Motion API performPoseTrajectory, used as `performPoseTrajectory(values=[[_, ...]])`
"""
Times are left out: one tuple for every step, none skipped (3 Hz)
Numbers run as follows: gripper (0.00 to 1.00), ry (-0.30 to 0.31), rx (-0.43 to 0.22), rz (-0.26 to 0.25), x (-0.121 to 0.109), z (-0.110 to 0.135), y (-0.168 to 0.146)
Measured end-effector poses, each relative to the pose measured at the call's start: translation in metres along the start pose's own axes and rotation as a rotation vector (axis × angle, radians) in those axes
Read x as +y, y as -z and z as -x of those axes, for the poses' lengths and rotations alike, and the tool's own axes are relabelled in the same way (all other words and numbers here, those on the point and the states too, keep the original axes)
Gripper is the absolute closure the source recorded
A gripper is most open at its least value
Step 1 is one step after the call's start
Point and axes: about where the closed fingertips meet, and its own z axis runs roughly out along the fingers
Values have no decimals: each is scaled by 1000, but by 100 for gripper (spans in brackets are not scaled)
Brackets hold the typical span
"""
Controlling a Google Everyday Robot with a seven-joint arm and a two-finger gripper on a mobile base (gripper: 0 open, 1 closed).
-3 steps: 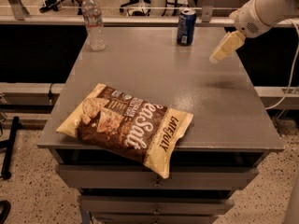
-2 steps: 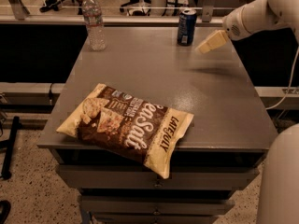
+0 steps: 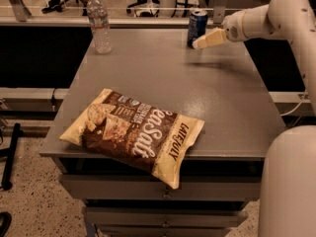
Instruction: Knock pepsi can over
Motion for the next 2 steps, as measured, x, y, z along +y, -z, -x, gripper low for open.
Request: performPoseTrajectory(values=[[0,-32,-114,8,2,18,-30],[0,-42,-167,24,6,30,-42]])
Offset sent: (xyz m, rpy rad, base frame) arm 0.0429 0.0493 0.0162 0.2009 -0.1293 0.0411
